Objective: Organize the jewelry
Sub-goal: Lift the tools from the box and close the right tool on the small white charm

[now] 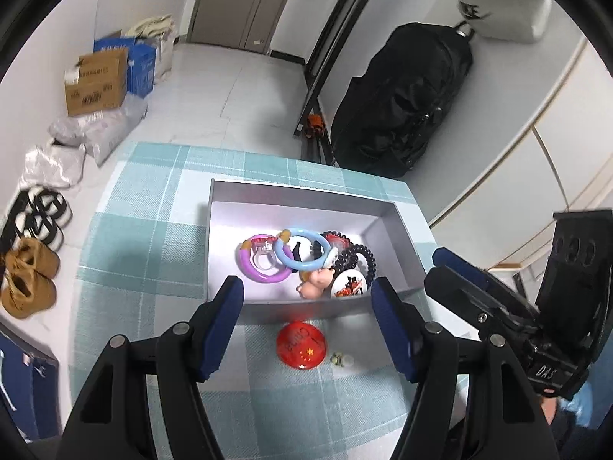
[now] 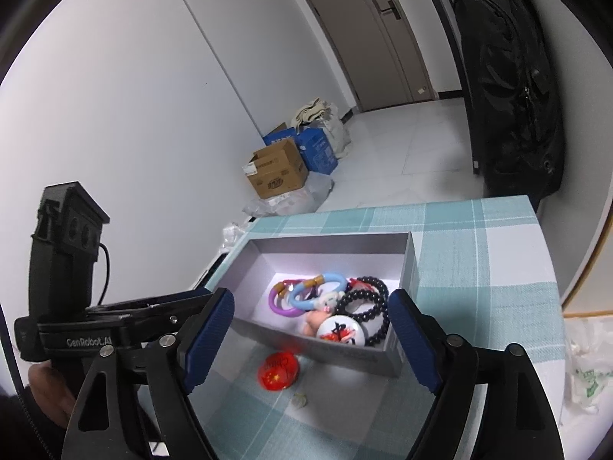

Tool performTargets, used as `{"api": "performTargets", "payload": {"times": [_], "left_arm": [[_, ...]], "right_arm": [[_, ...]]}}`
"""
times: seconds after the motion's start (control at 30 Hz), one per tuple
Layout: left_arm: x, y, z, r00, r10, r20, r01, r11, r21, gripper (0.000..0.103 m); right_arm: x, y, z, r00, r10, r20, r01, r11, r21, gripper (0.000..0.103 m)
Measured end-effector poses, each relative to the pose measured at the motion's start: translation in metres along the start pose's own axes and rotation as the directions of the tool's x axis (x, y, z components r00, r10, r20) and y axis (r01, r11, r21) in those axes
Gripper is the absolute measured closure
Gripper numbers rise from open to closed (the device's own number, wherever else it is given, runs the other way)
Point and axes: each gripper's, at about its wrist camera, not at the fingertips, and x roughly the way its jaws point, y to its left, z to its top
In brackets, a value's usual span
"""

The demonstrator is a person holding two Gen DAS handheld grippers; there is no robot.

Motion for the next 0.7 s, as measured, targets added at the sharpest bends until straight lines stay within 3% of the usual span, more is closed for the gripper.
{"api": "performTargets", "payload": {"times": [0.5, 0.7], "left_arm": [[-0.002, 0.0, -0.038, 0.99, 0.14, -0.012, -0.14, 0.99, 0.01, 0.038], [0.001, 0.006, -0.052, 0.983, 0.177, -0.054, -0.178, 0.984, -0.015, 0.037]], "right_arm": [[-0.015, 0.021, -0.023, 0.999, -0.039, -0.034, 0.037, 0.997, -0.07, 0.014], [-0.008, 0.027, -0.037, 0.993, -0.048, -0.11, 0.037, 0.994, -0.099, 0.01]]}}
